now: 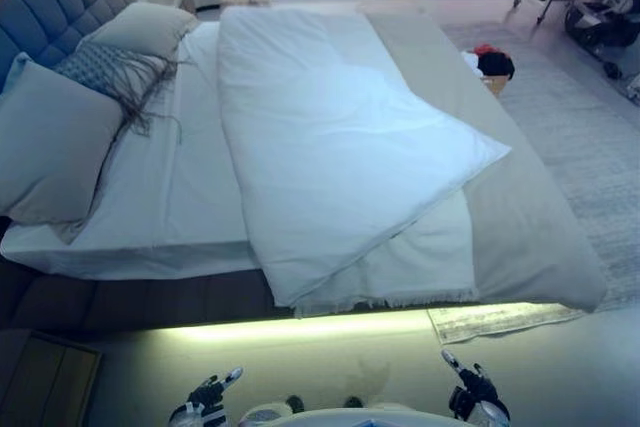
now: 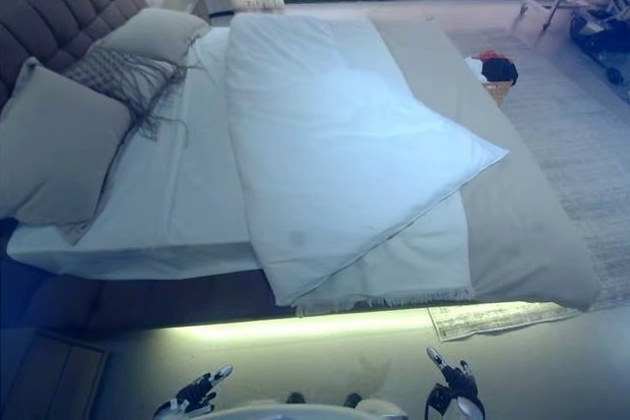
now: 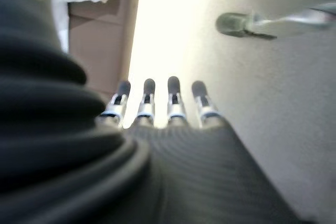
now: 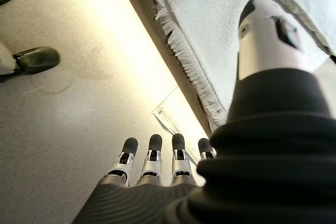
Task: Make the bed neatly
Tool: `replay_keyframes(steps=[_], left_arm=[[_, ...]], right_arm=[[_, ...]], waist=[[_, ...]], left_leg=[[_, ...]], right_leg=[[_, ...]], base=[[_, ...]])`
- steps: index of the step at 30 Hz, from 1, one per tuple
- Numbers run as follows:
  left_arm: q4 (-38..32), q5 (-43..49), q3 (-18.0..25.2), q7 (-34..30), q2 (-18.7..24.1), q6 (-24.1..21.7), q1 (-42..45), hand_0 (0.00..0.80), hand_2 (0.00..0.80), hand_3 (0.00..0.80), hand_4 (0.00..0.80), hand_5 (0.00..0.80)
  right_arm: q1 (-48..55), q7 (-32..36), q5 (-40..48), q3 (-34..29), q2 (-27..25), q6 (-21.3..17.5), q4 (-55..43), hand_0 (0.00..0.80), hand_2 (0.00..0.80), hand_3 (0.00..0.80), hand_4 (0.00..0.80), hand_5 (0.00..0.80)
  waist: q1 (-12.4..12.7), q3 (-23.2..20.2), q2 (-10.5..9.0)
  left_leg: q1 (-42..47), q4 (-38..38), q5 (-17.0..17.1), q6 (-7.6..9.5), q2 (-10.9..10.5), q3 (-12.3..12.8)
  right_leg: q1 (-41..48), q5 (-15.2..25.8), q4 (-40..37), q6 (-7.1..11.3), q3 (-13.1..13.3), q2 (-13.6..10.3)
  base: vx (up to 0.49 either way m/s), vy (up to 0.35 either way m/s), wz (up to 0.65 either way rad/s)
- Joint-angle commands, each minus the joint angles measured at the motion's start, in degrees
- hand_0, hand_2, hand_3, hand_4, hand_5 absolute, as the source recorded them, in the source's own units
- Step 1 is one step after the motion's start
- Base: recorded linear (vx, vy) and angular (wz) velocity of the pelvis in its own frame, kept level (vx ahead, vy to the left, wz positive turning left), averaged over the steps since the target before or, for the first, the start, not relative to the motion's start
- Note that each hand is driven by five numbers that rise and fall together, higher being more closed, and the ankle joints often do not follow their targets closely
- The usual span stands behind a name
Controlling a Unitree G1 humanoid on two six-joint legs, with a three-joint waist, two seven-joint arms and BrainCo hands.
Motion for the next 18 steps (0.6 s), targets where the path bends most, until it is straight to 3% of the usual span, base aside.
replay_keyframes(steps=[1, 5, 9, 11, 14, 18], left_arm=[[0.8, 0.3, 0.6, -0.1, -2.0, -2.0, -0.7, 0.000, 0.000, 0.000, 0.000, 0.000], [1.2, 0.4, -0.1, 0.4, -2.2, -1.2, -1.0, 0.000, 0.000, 0.000, 0.000, 0.000], [1.6, 0.7, 0.1, 0.4, -2.3, -1.7, -1.5, 0.000, 0.000, 0.000, 0.000, 0.000], [1.6, 0.7, 0.1, -0.3, -2.0, -2.4, -1.5, 0.000, 0.000, 0.000, 0.000, 0.000], [0.8, 1.9, -1.2, -0.5, -1.0, -1.8, -2.3, 0.000, 0.000, 0.000, 0.000, 0.000], [0.8, 3.1, -2.7, -1.2, -0.1, -1.7, -3.3, 0.000, 0.000, 0.000, 0.000, 0.000]], right_arm=[[-1.0, -0.7, -1.3, 0.7, -2.2, -0.4, -0.4, 0.000, 0.000, 0.000, 0.000, 0.000], [-1.1, -0.4, -1.2, 0.5, -3.0, -1.1, -0.4, 0.000, 0.000, 0.000, 0.000, 0.000], [-0.9, 0.3, -2.2, -1.3, -3.3, -0.9, 0.1, 0.000, 0.000, 0.000, 0.000, 0.000], [-0.3, 0.9, -3.5, -1.8, -2.8, -1.4, 0.2, 0.000, 0.000, 0.000, 0.000, 0.000], [0.5, 2.2, -2.8, -1.2, -1.2, -2.8, -1.1, 0.000, 0.000, 0.000, 0.000, 0.000], [0.2, 1.4, -1.1, -0.2, -0.3, -3.1, -2.3, 0.000, 0.000, 0.000, 0.000, 0.000]], waist=[[0.9, 2.1, 2.06], [2.6, 2.4, 3.21], [2.8, 0.1, 2.28], [2.9, -0.6, 2.29], [2.9, -2.3, 2.70], [1.7, -3.3, 3.19]], left_leg=[[-2.3, -6.5, 8.7, 0.74, 4.5, 2.5], [-5.1, -21.0, 14.6, -0.14, 6.6, 3.9], [-2.5, -20.5, 9.3, 2.12, 5.0, 6.1], [-1.5, -20.6, 8.6, 2.69, 4.8, 6.5], [-0.4, -20.5, 7.5, 4.56, 3.2, 5.1], [0.5, -20.3, 6.1, 6.86, 1.1, 2.9]], right_leg=[[0.8, 2.5, 1.6, 2.98, 1.4, 0.7], [4.9, -0.2, 1.2, 3.55, 2.7, 0.8], [7.9, -1.7, 0.6, 6.04, 1.0, -3.5], [8.0, -2.4, 2.1, 6.81, -0.1, -4.8], [6.8, -3.7, 7.4, 7.21, -0.4, -5.6], [0.8, 1.0, 20.5, 7.84, 1.7, -6.2]], base=[[0.253, 0.183, -0.25], [0.333, 0.207, -0.06], [0.272, 0.224, -0.14], [0.251, 0.170, -0.32], [0.285, 0.187, -0.08], [0.179, 0.141, 0.21]])
